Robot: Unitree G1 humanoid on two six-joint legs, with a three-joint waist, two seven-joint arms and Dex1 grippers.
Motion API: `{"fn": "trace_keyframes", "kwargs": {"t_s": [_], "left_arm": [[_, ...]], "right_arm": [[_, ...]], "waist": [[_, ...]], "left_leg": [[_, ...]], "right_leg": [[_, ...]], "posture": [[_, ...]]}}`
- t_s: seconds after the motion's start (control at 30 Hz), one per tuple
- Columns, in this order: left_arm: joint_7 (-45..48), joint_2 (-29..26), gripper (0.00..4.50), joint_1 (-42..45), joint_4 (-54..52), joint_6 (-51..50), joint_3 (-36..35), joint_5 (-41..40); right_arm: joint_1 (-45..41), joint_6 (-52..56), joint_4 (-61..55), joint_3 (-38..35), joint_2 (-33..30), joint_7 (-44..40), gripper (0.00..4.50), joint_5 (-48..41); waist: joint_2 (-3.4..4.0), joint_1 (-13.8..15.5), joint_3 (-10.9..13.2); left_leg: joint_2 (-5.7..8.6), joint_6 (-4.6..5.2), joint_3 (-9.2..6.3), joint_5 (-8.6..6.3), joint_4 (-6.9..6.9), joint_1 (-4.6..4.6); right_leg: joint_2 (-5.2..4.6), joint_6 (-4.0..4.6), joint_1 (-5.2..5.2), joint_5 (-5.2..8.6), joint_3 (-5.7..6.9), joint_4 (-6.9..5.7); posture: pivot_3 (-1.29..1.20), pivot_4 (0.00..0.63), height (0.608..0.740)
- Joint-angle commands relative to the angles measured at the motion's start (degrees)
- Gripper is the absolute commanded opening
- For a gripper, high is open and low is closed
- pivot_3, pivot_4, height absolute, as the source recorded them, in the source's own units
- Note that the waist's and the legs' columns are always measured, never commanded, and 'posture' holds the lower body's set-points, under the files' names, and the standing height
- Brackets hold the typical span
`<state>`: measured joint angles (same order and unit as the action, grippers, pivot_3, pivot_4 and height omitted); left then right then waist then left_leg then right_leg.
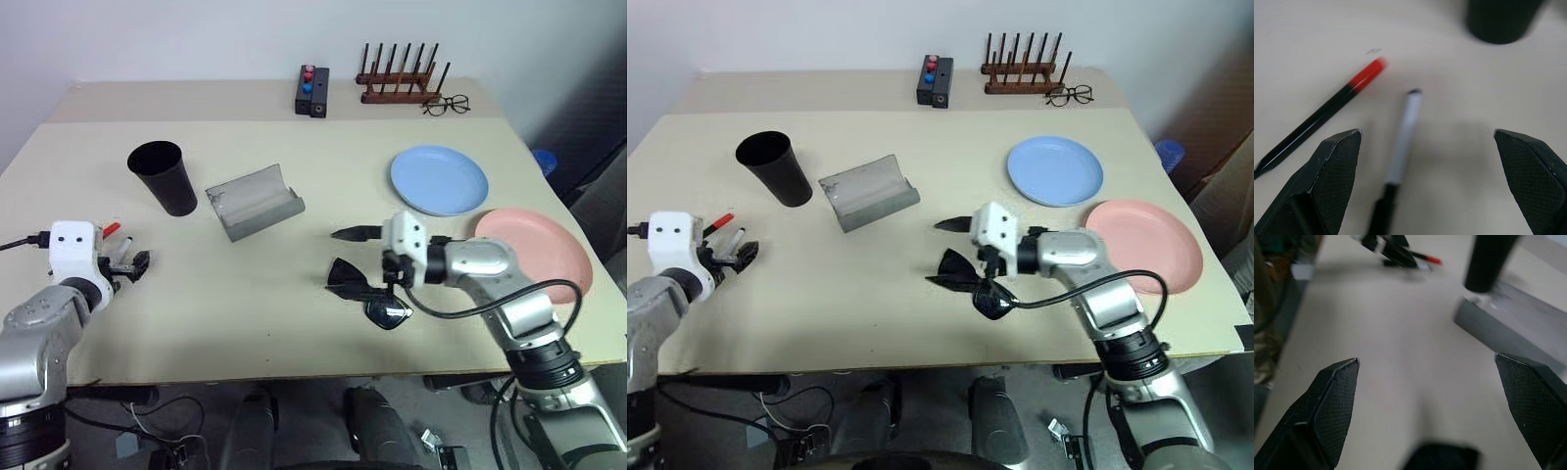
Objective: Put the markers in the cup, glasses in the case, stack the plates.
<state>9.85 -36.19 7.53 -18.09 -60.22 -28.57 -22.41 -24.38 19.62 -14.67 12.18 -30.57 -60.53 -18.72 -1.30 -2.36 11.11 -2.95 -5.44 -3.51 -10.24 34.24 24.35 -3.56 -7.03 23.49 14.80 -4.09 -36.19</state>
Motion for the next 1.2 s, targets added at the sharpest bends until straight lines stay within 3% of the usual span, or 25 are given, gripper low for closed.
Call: {"fn": "trace_keyframes", "kwargs": {"t_s": [0.03,0.23,0.47,0.57,0.8,0.97,1.2], "left_arm": [[-2.2,-1.3,4.45,3.7,-3.3,-12.2,-3.5,-1.3],[-0.8,-3.9,4.45,8.1,-0.9,-27.9,-2.2,-1.2],[2.1,-5.7,4.45,8.7,2.5,-29.4,-0.9,-0.4],[2.9,-6.1,3.66,8.9,3.5,-28.6,-0.5,0.1],[3.4,-6.1,0.26,8.6,3.9,-25.4,0.4,1.3],[1.9,-3.3,0.26,8.2,3.5,-20.9,-2.6,2.7],[-8.4,5.2,0.26,12.9,1.6,14.5,-9.8,9.0]], "right_arm": [[1.4,-0.1,-2.7,1.9,1.0,1.6,4.5,0.7],[3.8,1.5,-5.2,2.2,1.4,4.2,4.5,-0.3],[5.3,2.8,-7.2,2.2,1.7,6.6,4.5,-0.4],[5.2,2.7,-7.0,2.3,1.8,7.0,4.5,-0.2],[4.7,2.4,-6.5,2.9,2.1,7.5,4.5,0.1],[4.3,2.1,-6.1,2.9,2.2,7.3,4.5,0.3],[3.1,1.4,-5.2,2.3,2.6,7.4,4.5,0.4]], "waist": [[-0.06,0.1,0.0],[-0.09,-0.2,0.0],[-0.09,-0.2,0.0],[-0.09,-0.2,0.0],[-0.09,-0.2,0.0],[-0.09,-0.1,0.0],[-0.34,0.2,-0.1]], "left_leg": [[0.0,0.0,-0.02,0.0,0.0,0.0],[-0.01,0.0,-0.05,0.0,-0.01,-0.03],[-0.01,0.0,-0.05,0.0,-0.02,-0.04],[-0.01,0.0,-0.04,0.0,-0.02,-0.04],[-0.01,0.0,-0.04,0.0,-0.04,-0.07],[-0.01,0.0,-0.04,0.0,-0.04,-0.07],[-0.01,-0.02,-0.04,0.01,-0.02,-0.04]], "right_leg": [[0.0,0.0,0.0,0.0,0.01,0.0],[0.03,-0.01,0.02,0.0,0.02,-0.03],[0.02,0.01,0.02,0.0,0.02,-0.02],[0.01,0.01,0.02,0.0,0.02,-0.02],[0.01,0.01,0.01,0.0,0.02,-0.02],[0.01,0.01,0.01,0.0,0.02,-0.02],[0.0,0.02,-0.03,-0.02,0.03,0.0]], "posture": [[0.0,0.15,0.738],[0.0,0.15,0.738],[0.0,0.15,0.738],[0.0,0.15,0.738],[0.0,0.15,0.738],[0.0,0.15,0.738],[0.0,0.15,0.738]]}}
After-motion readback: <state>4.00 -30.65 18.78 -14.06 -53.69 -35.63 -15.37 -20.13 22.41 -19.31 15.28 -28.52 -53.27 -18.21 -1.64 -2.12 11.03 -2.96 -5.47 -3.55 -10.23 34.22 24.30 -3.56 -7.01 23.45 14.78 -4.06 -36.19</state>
